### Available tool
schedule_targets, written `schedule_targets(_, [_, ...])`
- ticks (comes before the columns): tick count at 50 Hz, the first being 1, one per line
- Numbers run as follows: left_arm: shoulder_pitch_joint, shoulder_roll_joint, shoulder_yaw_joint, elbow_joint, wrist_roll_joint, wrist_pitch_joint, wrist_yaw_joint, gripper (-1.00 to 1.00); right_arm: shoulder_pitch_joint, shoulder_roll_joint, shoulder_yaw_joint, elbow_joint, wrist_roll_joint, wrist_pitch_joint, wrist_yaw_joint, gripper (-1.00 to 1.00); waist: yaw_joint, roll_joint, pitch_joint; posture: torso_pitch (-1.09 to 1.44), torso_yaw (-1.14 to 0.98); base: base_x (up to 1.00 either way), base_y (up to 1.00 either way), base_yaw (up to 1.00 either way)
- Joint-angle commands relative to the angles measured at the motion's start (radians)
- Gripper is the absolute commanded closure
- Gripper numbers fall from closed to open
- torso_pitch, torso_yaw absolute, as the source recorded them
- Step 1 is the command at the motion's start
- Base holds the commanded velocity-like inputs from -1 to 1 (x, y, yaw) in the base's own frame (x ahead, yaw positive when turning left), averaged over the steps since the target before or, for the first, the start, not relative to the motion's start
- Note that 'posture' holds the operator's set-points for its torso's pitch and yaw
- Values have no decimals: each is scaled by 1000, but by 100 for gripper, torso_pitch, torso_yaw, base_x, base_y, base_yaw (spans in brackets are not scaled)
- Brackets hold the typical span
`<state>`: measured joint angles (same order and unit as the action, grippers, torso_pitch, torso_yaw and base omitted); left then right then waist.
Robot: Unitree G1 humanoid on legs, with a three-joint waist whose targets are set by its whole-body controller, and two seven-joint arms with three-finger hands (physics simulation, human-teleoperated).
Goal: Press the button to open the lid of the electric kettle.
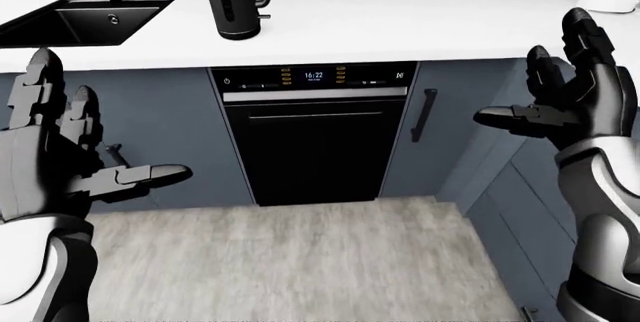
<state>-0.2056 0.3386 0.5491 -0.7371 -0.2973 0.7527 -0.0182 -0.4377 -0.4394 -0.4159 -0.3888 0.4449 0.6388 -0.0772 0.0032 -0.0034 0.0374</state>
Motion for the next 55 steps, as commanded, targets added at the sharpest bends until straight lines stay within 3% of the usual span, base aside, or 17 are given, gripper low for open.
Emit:
schedule_targets(1, [-21,18,6,-35,-7,-24,6,-100,-18,-13,-4,-24,7,-23,1,-100,-2,-2,-21,0,0,2,17,0])
schedule_targets(4, [-17,21,8,-34,-6,-28,7,-100,-15,-14,-1,-30,8,-24,4,-100,-7,12,-14,0,0,3,17,0])
schedule_targets(7, [-13,21,5,-29,2,-35,3,-100,-9,-13,0,-36,9,-19,10,-100,-11,55,-8,0,0,3,17,0])
schedule_targets(11, [-12,19,8,-31,0,-32,-1,-100,-6,-10,2,-48,7,-12,16,-100,-12,53,-13,0,0,3,18,0])
schedule_targets(18, [-9,17,2,-34,4,-34,-8,-100,-1,-5,2,-51,0,-11,27,-100,-8,-6,-8,0,0,3,18,0])
schedule_targets(21, [-10,15,4,-34,3,-33,-10,-100,0,-3,3,-54,-1,-9,28,-100,-4,-71,-21,0,0,3,18,0])
schedule_targets(22, [-11,15,4,-36,1,-30,-9,-100,2,-2,4,-56,-2,-9,30,-100,-14,-25,-11,0,0,5,17,0])
schedule_targets(24, [-15,16,6,-39,-3,-24,-8,-100,1,-2,3,-56,-3,-8,32,-100,-9,-51,-15,0,0,6,18,0])
schedule_targets(26, [-15,17,4,-38,-2,-24,-7,-100,0,-2,3,-57,-4,-6,32,-100,-9,-44,-21,0,0,6,18,0])
schedule_targets(30, [-13,18,4,-40,0,-26,-7,-100,3,0,3,-58,-8,-7,36,-100,-10,-2,2,0,0,8,17,0])
schedule_targets(32, [-14,18,2,-42,2,-26,-7,-100,5,1,3,-57,-10,-9,38,-100,-15,37,0,0,0,8,18,0])
schedule_targets(34, [-14,17,1,-40,4,-28,-8,-100,5,1,2,-57,-11,-8,39,-100,-14,115,-25,0,0,8,17,0])
schedule_targets(35, [-14,17,4,-40,1,-27,-9,-100,6,2,2,-60,-10,-6,40,-100,-7,67,-12,0,0,9,17,0])
schedule_targets(37, [-15,16,4,-42,-1,-24,-8,-100,8,3,3,-61,-11,-6,42,-100,-6,70,-9,0,0,8,16,0])
schedule_targets(43, [-13,17,4,-41,0,-28,-10,-100,12,5,2,-65,-13,-5,46,-100,-3,12,-1,0,0,11,14,0])
schedule_targets(47, [-14,17,5,-43,-1,-26,-10,-100,16,9,4,-67,-17,-7,51,-100,1,-66,-9,0,0,14,12,0])
schedule_targets(55, [-12,16,2,-45,2,-27,-10,-100,18,15,6,-66,-27,-14,55,-100,-7,-12,0,0,0,16,10,0])
